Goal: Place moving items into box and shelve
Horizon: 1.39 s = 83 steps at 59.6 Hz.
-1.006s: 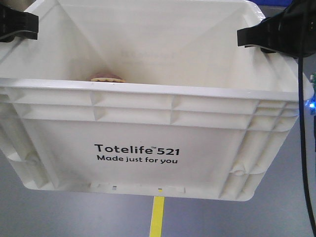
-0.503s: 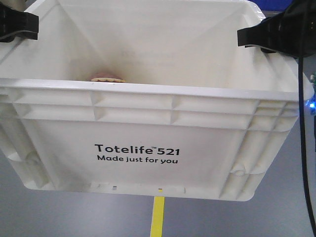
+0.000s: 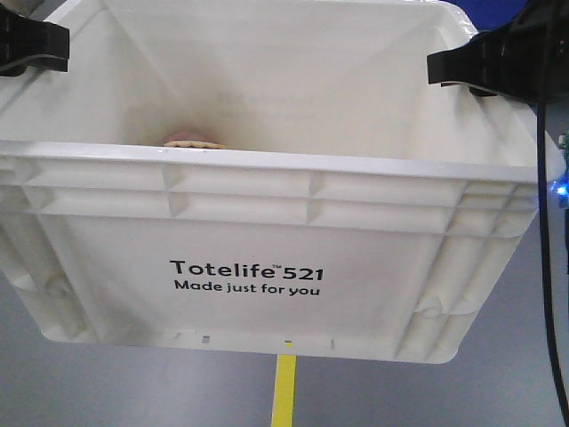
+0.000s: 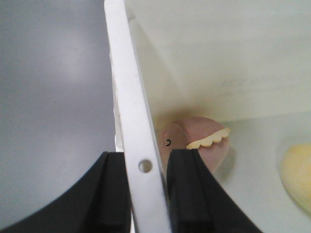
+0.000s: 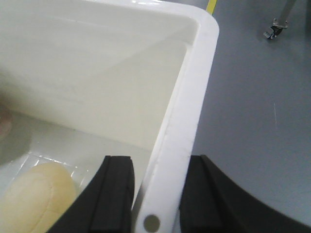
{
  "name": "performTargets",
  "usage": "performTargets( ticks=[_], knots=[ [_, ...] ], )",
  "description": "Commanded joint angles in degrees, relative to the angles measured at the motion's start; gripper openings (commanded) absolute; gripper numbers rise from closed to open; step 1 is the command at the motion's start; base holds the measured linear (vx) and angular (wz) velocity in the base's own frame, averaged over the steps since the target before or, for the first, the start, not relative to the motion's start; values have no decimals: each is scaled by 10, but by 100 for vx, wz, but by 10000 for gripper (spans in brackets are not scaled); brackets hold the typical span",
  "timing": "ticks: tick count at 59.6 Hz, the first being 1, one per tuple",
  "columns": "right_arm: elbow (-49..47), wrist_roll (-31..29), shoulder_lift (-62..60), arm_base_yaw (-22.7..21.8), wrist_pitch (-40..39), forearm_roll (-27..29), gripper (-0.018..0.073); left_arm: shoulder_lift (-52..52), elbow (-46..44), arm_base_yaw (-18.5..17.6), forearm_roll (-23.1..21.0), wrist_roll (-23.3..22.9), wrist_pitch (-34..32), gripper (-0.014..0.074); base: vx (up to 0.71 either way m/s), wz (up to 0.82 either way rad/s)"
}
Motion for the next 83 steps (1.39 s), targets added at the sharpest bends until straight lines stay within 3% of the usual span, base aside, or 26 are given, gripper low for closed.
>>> performTargets(
  ticks=[1, 83],
  knots=[
    [-27, 5, -18, 6, -95, 26, -6, -22, -30, -14, -59, 7, -83, -6, 25, 0],
    [-27, 5, -18, 6, -95, 26, -6, -22, -30, -14, -59, 7, -83, -6, 34, 0]
  ],
)
